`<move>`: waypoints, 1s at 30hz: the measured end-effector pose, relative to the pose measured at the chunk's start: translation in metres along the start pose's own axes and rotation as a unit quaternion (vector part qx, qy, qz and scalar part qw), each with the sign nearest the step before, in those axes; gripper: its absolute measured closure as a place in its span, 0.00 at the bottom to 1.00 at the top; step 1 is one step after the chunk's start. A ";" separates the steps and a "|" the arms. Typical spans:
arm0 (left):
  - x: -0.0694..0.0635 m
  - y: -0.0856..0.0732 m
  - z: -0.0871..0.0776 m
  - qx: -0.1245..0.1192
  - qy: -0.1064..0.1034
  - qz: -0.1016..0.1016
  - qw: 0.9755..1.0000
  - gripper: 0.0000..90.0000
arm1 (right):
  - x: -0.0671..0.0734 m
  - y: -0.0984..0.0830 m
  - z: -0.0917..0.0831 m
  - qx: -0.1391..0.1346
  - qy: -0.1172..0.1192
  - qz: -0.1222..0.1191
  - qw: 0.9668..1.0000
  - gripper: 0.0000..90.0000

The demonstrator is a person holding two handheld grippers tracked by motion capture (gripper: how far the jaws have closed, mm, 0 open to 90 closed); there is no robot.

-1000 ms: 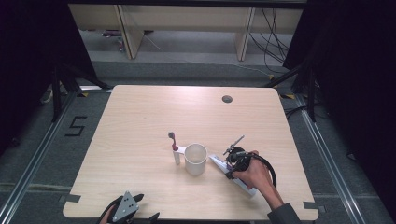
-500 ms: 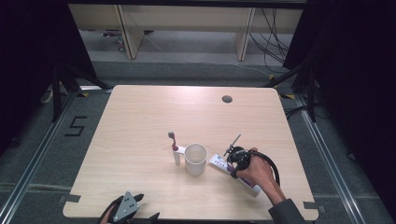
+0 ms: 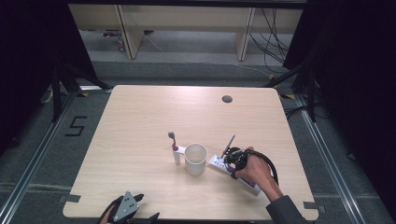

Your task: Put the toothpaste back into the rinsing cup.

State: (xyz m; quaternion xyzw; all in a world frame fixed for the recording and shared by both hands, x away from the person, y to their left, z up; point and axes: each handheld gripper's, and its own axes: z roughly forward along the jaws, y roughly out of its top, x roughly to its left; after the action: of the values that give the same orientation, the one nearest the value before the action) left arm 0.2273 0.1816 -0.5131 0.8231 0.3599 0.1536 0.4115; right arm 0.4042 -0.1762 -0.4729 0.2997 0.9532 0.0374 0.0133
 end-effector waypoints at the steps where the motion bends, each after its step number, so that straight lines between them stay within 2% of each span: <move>1: 0.001 0.000 0.000 0.002 0.002 0.008 1.000 0.19 | 0.001 0.000 0.000 0.001 0.000 0.004 1.000 0.85; 2: 0.000 0.000 -0.001 -0.004 0.000 0.001 1.000 0.19 | 0.001 -0.001 0.000 0.000 0.001 0.006 1.000 0.85; 3: 0.000 0.001 -0.001 -0.006 0.000 0.001 1.000 0.19 | 0.000 -0.002 0.000 -0.008 0.004 -0.002 1.000 0.85; 5: 0.000 0.000 0.000 -0.007 0.000 -0.004 1.000 0.19 | -0.002 -0.005 -0.002 -0.011 0.011 0.001 1.000 0.85; 6: 0.000 0.000 0.000 -0.006 0.003 -0.006 1.000 0.19 | -0.004 -0.008 -0.004 -0.021 0.014 -0.003 1.000 0.85; 7: 0.001 0.000 0.000 -0.001 0.005 0.001 1.000 0.19 | -0.005 -0.011 -0.008 -0.034 0.016 0.003 0.999 0.85; 8: 0.001 0.001 0.000 -0.001 0.004 0.000 1.000 0.19 | -0.008 -0.014 -0.012 -0.052 0.014 0.003 0.999 0.85; 9: 0.000 0.001 0.001 -0.005 0.004 -0.002 1.000 0.19 | -0.009 -0.016 -0.015 -0.063 0.013 0.013 0.998 0.85; 10: -0.001 0.001 0.001 -0.008 0.001 -0.006 1.000 0.19 | -0.013 -0.020 -0.021 -0.084 0.009 0.012 0.996 0.85; 11: -0.001 0.000 0.001 -0.009 0.001 -0.006 1.000 0.20 | -0.015 -0.022 -0.026 -0.098 0.008 0.024 0.995 0.85; 12: -0.001 0.000 0.001 -0.008 0.000 -0.006 1.000 0.20 | -0.018 -0.025 -0.030 -0.116 0.005 0.025 0.993 0.85; 13: 0.001 0.001 0.000 0.003 0.006 0.005 1.000 0.20 | -0.020 -0.027 -0.033 -0.128 0.002 0.028 0.991 0.85; 14: -0.001 0.000 0.002 -0.015 0.002 -0.012 1.000 0.20 | -0.022 -0.030 -0.036 -0.147 0.000 0.032 0.989 0.85; 16: 0.001 0.000 -0.001 -0.001 0.005 0.000 1.000 0.20 | -0.025 -0.035 -0.042 -0.178 0.000 0.045 0.983 0.85; 18: 0.003 0.000 -0.001 0.002 0.007 0.005 1.000 0.20 | -0.028 -0.039 -0.047 -0.200 -0.002 0.054 0.978 0.85; 19: 0.000 0.000 0.001 -0.016 0.003 -0.013 1.000 0.20 | -0.028 -0.039 -0.049 -0.206 -0.002 0.063 0.977 0.85; 20: 0.001 0.000 0.000 -0.006 0.006 -0.003 1.000 0.20 | -0.029 -0.040 -0.051 -0.212 -0.004 0.057 0.976 0.85; 22: 0.000 0.000 0.001 -0.008 0.004 -0.007 1.000 0.20 | -0.029 -0.040 -0.053 -0.224 -0.006 0.069 0.972 0.85; 23: 0.001 0.000 0.000 -0.002 0.005 -0.001 1.000 0.20 | -0.030 -0.040 -0.054 -0.231 -0.011 0.061 0.971 0.85; 24: 0.002 0.000 -0.001 -0.001 0.003 0.000 1.000 0.20 | -0.027 -0.039 -0.056 -0.229 -0.003 0.076 0.971 0.85; 26: 0.002 0.000 -0.001 0.000 0.006 0.002 1.000 0.20 | -0.029 -0.038 -0.058 -0.249 -0.001 0.065 0.966 0.85; 27: 0.002 0.000 -0.001 -0.002 0.003 0.000 1.000 0.20 | -0.030 -0.038 -0.060 -0.265 0.002 0.056 0.963 0.85; 28: 0.002 0.000 0.000 0.000 0.008 0.005 1.000 0.20 | -0.029 -0.037 -0.062 -0.269 0.018 0.076 0.960 0.85; 29: 0.001 0.000 0.000 -0.008 0.003 -0.005 1.000 0.20 | -0.031 -0.037 -0.063 -0.280 0.004 0.055 0.958 0.85; 30: 0.000 0.000 0.001 -0.017 0.003 -0.013 1.000 0.20 | -0.030 -0.035 -0.064 -0.294 0.003 0.057 0.954 0.85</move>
State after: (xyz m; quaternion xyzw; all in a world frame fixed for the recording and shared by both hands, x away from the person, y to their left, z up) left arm 0.2280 0.1809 -0.5138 0.8106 0.3692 0.1568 0.4267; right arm 0.4053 -0.2261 -0.4121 0.3367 0.8811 0.3180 0.0958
